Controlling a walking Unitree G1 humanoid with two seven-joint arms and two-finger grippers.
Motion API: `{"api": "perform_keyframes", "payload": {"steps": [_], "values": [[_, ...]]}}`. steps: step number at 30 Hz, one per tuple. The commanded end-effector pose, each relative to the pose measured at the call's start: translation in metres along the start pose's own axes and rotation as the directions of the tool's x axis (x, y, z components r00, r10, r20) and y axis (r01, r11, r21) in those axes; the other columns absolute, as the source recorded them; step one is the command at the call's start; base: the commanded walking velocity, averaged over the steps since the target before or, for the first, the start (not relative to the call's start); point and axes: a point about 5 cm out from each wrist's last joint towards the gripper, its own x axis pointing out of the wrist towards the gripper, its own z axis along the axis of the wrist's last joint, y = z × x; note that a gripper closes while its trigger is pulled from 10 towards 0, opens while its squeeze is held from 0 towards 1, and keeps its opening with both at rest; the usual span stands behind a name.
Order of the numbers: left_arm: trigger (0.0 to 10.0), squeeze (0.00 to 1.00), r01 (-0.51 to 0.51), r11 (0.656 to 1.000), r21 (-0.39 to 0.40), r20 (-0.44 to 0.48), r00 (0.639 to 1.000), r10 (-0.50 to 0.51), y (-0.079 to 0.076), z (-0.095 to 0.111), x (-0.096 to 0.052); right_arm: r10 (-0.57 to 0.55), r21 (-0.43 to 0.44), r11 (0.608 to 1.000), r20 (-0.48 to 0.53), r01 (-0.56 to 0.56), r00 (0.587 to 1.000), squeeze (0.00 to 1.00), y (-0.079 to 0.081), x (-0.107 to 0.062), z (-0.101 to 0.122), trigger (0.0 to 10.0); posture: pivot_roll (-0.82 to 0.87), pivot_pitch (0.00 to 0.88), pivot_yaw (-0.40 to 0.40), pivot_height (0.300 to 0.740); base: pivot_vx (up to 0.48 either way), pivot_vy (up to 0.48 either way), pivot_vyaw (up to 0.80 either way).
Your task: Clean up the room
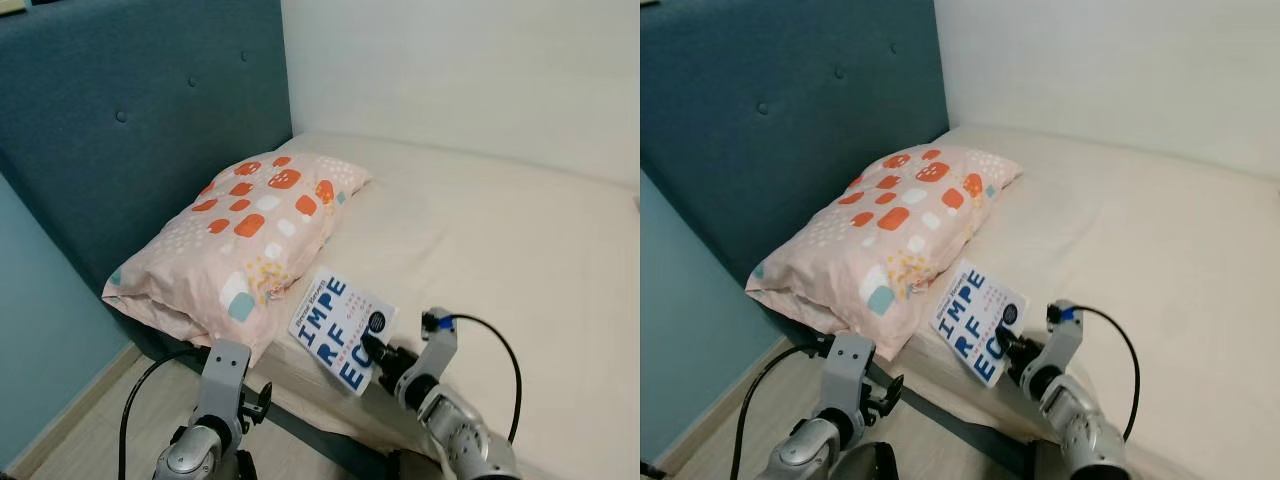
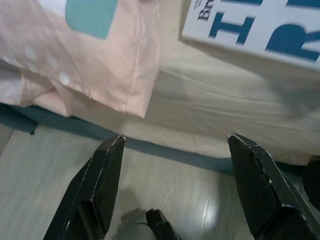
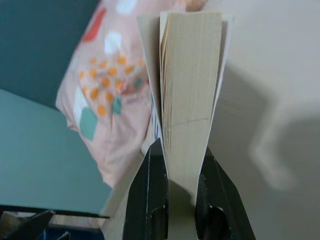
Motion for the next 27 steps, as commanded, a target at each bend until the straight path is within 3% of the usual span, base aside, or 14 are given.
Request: {"api": "perform_keyframes", "payload": {"steps": [1,11,13,16,20,21,27], "values": [[10.0,0.00,0.005,1.000,-0.013,-0.002,1.000,-0.005,0.005,-0.001,-0.005,0.062,0.038,0.997,0.008,-0.063,0.998,0.00,0.004,0.001,0.008,10.0,0.01,0.161,0.025,0.577,0.000,0.000,0.00],[10.0,0.00,0.096,0.995,-0.032,0.073,0.993,-0.093,0.006,0.009,-0.015,0.118,0.201,0.974,-0.051,-0.105,0.992,0.00,-0.012,-0.002,0.020,10.0,0.02,0.165,0.015,0.577,0.000,0.000,0.00],[10.0,0.00,0.134,0.991,-0.012,0.105,0.986,-0.132,0.004,0.017,-0.018,0.094,0.313,0.947,-0.077,-0.066,0.993,0.00,-0.025,-0.001,0.019,10.0,0.04,0.183,0.013,0.577,0.000,0.000,0.00],[10.0,0.00,0.151,0.988,-0.009,0.135,0.980,-0.149,0.003,0.024,-0.020,0.074,0.379,0.925,-0.092,-0.034,0.993,0.00,-0.030,0.000,0.019,10.0,0.04,0.188,0.013,0.577,0.000,0.000,0.00],[10.0,0.00,0.155,0.988,-0.011,0.150,0.977,-0.152,0.003,0.028,-0.021,0.072,0.410,0.912,-0.088,-0.030,0.994,0.00,-0.031,0.001,0.021,10.0,0.06,0.206,0.009,0.577,0.000,0.000,0.00],[10.0,0.00,0.166,0.986,-0.008,0.173,0.972,-0.162,0.005,0.034,-0.025,0.065,0.459,0.888,-0.080,-0.021,0.995,0.00,-0.032,0.004,0.025,10.0,0.09,0.225,0.001,0.577,0.000,0.000,0.00],[10.0,0.00,0.174,0.985,-0.001,0.187,0.967,-0.171,0.006,0.040,-0.031,0.062,0.493,0.870,-0.101,-0.004,0.993,0.00,-0.030,0.007,0.027,10.0,0.11,0.240,-0.006,0.577,0.000,0.000,0.00]]}}
